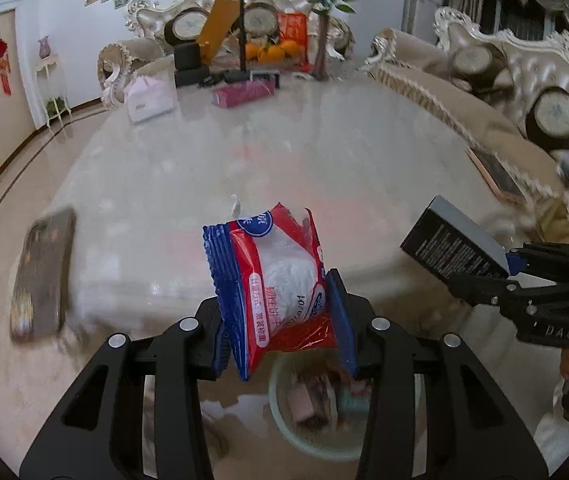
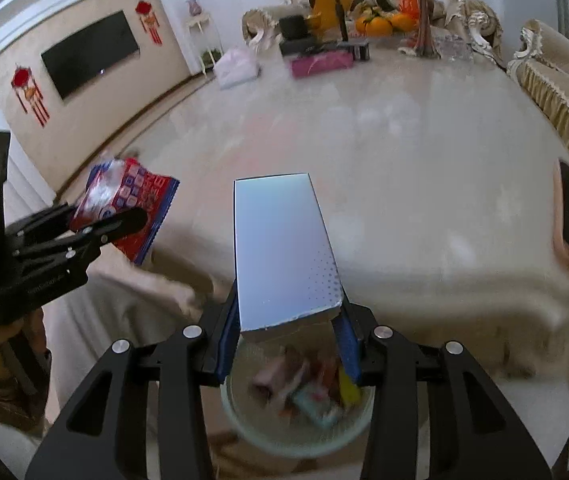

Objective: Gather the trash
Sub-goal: 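Drop the wipes pack and silver box into the wastebasket from both tools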

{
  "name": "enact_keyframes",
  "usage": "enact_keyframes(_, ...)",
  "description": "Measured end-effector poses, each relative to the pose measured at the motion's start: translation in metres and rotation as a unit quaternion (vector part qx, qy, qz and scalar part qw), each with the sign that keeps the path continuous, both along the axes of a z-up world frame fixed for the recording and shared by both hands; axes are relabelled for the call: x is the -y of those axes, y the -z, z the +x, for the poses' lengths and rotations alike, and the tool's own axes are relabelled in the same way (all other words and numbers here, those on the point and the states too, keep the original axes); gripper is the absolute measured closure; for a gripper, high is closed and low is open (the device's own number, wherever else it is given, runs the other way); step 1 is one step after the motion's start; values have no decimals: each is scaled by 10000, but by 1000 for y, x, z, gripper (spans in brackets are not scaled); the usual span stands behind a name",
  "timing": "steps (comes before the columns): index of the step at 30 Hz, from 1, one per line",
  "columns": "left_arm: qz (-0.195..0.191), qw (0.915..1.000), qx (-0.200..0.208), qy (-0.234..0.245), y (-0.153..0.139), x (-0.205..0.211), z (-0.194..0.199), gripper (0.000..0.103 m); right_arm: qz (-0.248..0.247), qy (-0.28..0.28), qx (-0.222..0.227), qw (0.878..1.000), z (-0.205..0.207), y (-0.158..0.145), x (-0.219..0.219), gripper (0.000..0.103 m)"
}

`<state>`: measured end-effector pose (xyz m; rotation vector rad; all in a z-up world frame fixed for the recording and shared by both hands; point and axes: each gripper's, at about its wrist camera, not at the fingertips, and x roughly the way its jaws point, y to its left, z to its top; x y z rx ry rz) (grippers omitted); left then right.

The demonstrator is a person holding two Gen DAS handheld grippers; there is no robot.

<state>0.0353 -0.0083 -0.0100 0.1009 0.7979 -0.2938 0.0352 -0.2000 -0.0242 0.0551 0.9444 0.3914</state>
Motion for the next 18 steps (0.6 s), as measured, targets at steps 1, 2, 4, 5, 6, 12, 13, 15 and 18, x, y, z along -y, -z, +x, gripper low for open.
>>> enact_keyframes(1, 18, 10000, -25, -8, 5, 0, -11, 61, -105, -24, 4, 9999, -12, 4, -4, 63)
enact_keyframes(2, 17, 10000, -67, -8, 9, 1, -18, 61, -167, -53, -24, 9998, -18, 7, -6, 63)
enact_keyframes(4, 37, 9997, -230, 48, 21, 4, -35, 61, -316, -69, -110, 9994, -29, 16, -10, 63)
enact_keyframes(5, 67, 9995, -292, 92, 26, 8, -41, 61, -390, -116, -162, 9990, -34, 21, -13, 63)
enact_keyframes(6, 134, 9991, -374, 155, 33, 11, -47, 61, -422, -180, -222, 9987, -36, 25, -16, 63)
enact_keyframes(12, 87, 9948, -980, 269, 75, 20, -40, 61, -750, -131, -707, 9946, -17, 64, -20, 63)
enact_keyframes(13, 49, 9933, -1120, 280, 84, 21, -35, 61, -868, -113, -828, 9927, -9, 74, -20, 63)
enact_keyframes(15, 44, 9901, -1377, 268, 101, 22, -26, 60, -1017, -100, -954, 9902, -1, 90, -21, 63)
enact_keyframes(18, 134, 9864, -1630, 136, 123, 23, -16, 30, -1125, -111, -1039, 9881, 10, 110, -26, 61)
